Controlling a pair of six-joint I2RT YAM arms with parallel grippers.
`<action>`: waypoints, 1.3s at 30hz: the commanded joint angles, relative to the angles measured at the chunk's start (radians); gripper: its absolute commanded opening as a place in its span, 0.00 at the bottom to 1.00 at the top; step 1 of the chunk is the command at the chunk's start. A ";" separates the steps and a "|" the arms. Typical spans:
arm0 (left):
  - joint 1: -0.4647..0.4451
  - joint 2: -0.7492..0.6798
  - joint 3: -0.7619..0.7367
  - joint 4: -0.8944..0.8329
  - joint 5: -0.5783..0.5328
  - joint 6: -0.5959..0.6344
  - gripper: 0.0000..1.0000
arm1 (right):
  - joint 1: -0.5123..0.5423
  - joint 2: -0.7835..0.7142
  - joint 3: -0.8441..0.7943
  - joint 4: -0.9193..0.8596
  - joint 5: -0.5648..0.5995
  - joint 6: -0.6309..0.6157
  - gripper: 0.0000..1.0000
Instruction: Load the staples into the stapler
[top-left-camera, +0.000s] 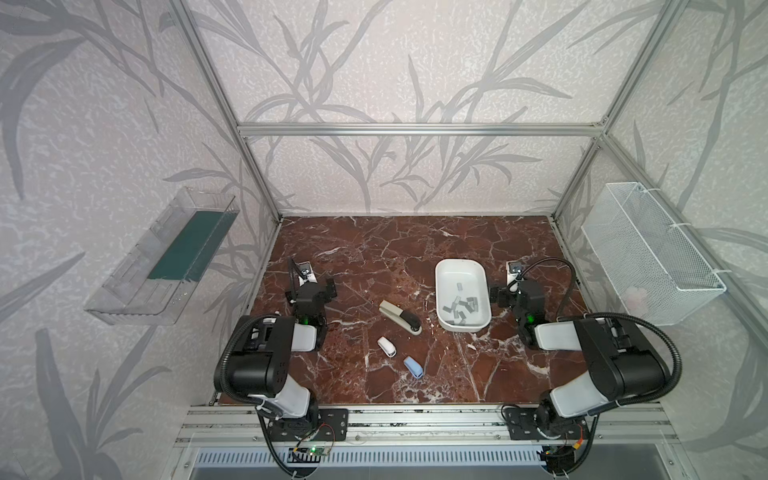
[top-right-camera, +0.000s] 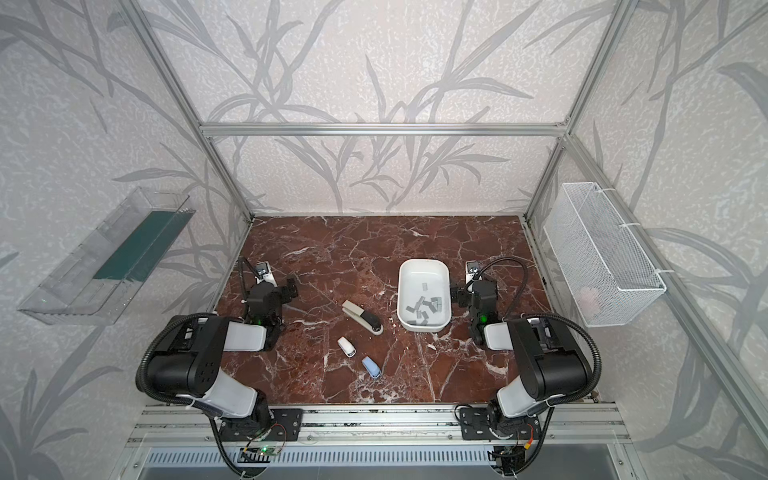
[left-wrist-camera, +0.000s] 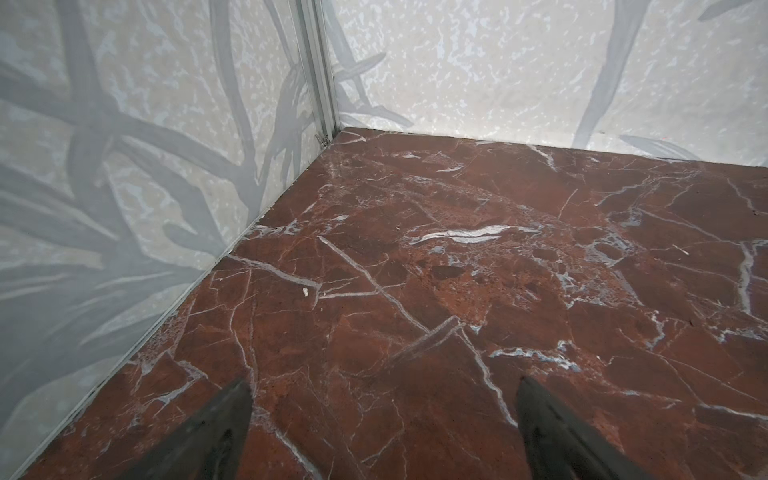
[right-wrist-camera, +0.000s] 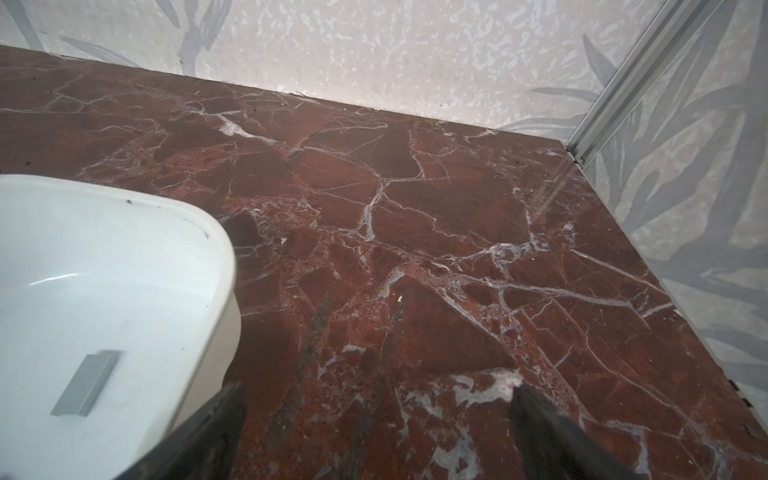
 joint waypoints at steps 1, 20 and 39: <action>-0.001 0.010 0.007 0.027 -0.011 0.014 0.99 | 0.004 -0.007 0.018 -0.004 -0.004 -0.007 0.99; -0.002 0.010 0.007 0.025 -0.011 0.014 0.99 | 0.003 -0.007 0.018 -0.003 -0.004 -0.006 0.99; -0.190 -0.361 0.010 -0.292 -0.206 0.046 0.99 | 0.102 -0.257 0.026 -0.180 0.153 -0.062 0.99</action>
